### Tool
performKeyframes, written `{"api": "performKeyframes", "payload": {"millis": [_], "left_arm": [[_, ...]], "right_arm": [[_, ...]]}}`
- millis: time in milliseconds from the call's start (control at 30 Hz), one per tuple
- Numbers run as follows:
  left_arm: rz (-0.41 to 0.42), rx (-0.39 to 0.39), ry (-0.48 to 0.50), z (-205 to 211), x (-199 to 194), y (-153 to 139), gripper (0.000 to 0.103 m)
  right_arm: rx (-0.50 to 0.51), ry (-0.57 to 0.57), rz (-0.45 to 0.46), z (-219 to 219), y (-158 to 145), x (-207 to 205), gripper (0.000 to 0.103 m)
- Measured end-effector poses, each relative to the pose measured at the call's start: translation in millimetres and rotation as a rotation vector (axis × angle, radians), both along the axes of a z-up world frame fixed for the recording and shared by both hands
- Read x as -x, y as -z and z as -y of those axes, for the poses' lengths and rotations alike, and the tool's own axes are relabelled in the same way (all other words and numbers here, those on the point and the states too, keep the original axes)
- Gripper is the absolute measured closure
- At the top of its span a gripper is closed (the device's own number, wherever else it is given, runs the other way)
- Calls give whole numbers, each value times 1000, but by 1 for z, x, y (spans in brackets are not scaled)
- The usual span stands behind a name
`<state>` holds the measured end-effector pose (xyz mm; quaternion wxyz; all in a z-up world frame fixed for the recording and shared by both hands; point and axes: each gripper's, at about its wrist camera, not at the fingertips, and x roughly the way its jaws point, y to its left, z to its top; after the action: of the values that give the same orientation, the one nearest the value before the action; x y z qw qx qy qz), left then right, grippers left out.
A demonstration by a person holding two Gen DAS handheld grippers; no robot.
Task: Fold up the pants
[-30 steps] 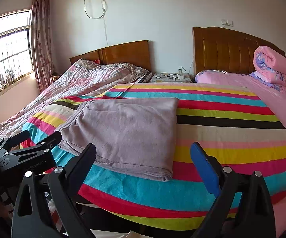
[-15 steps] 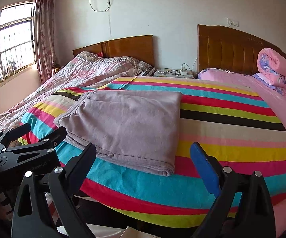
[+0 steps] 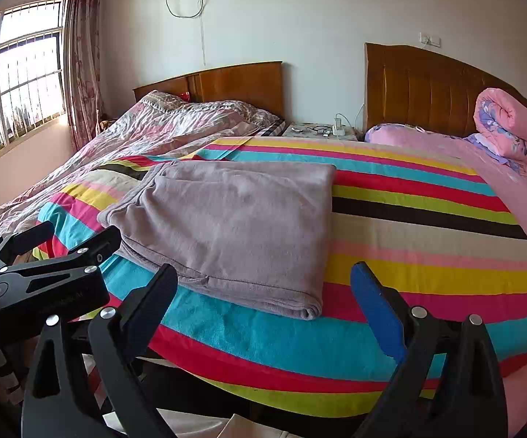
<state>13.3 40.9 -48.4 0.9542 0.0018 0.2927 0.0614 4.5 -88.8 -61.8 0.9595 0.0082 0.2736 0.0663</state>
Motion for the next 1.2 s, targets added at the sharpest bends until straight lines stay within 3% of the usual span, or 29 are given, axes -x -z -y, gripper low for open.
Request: {"api": "performKeyframes", "payload": {"millis": [1200], "left_arm": [[26, -17, 9, 5, 3, -6, 1]], "right_arm": [[0, 4, -7, 0, 2, -1, 11]]}}
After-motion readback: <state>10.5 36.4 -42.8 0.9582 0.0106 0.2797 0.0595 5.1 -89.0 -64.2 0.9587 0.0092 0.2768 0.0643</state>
